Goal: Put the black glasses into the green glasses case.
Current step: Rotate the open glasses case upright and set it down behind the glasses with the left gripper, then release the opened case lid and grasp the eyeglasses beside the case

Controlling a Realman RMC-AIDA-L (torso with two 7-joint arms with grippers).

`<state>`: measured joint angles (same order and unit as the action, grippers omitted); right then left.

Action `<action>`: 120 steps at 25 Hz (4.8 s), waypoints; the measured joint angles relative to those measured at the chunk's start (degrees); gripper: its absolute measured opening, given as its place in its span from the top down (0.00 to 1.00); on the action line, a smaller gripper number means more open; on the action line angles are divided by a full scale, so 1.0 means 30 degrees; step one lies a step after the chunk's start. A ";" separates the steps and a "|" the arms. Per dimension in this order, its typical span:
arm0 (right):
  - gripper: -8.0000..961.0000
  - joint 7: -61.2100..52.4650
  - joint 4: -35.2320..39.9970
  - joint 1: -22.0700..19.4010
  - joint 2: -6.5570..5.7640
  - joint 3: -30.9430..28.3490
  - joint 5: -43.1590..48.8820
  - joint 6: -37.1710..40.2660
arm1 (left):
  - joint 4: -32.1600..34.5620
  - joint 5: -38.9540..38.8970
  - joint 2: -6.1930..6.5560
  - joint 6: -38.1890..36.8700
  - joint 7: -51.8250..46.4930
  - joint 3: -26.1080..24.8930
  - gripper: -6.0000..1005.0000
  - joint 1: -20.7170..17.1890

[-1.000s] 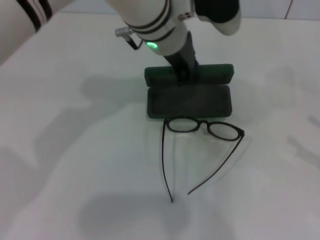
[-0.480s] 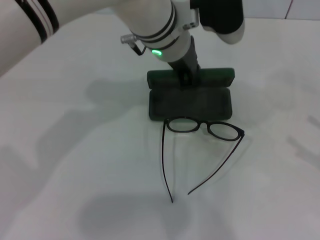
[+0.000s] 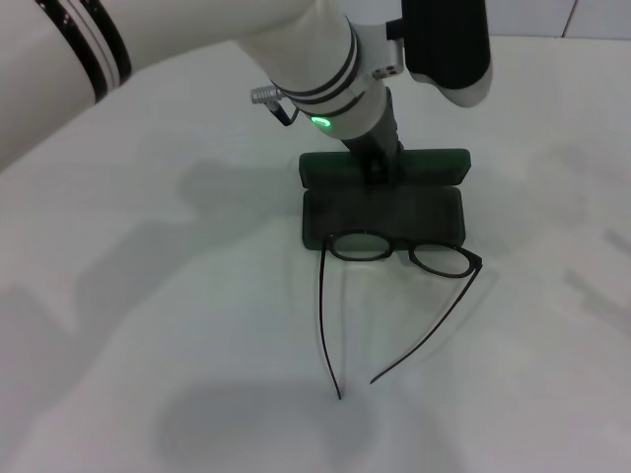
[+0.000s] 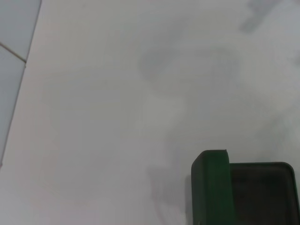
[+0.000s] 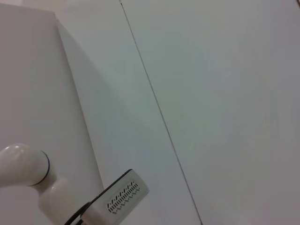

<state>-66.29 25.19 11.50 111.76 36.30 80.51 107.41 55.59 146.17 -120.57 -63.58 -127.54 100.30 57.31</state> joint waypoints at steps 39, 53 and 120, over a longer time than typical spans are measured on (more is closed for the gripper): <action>0.15 -0.2578 0.2118 0.5580 0.0862 0.4134 0.4102 -0.3280 | 1.0952 -1.8031 0.0256 -0.0902 0.9158 -0.8296 0.77 -1.2381; 0.34 -1.6248 0.7874 1.3209 0.0744 1.0346 1.4826 -0.7041 | -0.7081 -2.4727 0.0900 -1.2326 2.0765 -1.7460 0.88 -1.3108; 0.75 -1.7694 0.3371 1.8183 0.1475 1.8550 1.5555 -1.1432 | -1.2935 -2.3575 0.0296 -1.2655 2.6433 -1.7466 0.88 -1.4283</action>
<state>-119.37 35.31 66.05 116.19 91.95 127.17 73.11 16.78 75.45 -119.68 -101.54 -48.25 47.90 14.47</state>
